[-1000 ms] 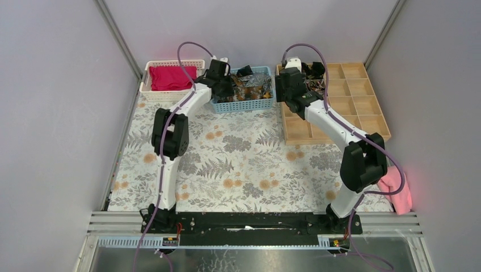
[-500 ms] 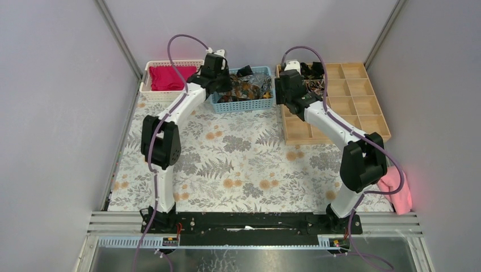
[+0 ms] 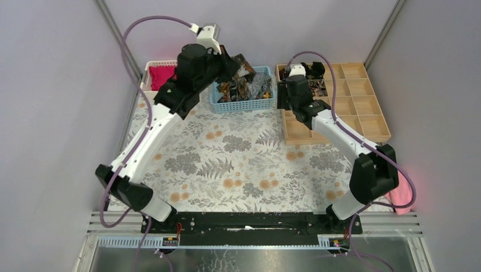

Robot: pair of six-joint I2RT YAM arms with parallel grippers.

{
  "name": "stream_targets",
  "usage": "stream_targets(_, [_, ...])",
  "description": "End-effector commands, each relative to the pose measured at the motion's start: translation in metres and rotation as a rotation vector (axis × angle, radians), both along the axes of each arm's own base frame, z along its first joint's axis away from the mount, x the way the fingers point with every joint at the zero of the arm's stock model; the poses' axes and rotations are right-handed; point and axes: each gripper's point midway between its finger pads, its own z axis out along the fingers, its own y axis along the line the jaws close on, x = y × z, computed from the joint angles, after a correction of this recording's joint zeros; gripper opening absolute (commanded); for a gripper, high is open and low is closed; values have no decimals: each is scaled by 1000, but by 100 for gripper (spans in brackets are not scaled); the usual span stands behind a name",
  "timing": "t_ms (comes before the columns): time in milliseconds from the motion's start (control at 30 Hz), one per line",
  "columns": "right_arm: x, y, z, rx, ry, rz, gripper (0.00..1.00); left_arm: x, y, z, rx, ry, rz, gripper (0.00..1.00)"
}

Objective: Roll the ties
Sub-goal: Pick up the tie from the bin.

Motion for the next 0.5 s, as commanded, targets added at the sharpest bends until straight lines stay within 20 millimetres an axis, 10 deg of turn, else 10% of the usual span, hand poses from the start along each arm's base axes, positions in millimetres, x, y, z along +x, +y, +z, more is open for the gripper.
stream_targets(0, [-16,3,41,117,-101,28,58,-26,-9,39,-64,-75,-45,0])
stream_targets(467, [-77,26,46,318,-94,211,70,-151,-52,196,-261,-360,-357,0])
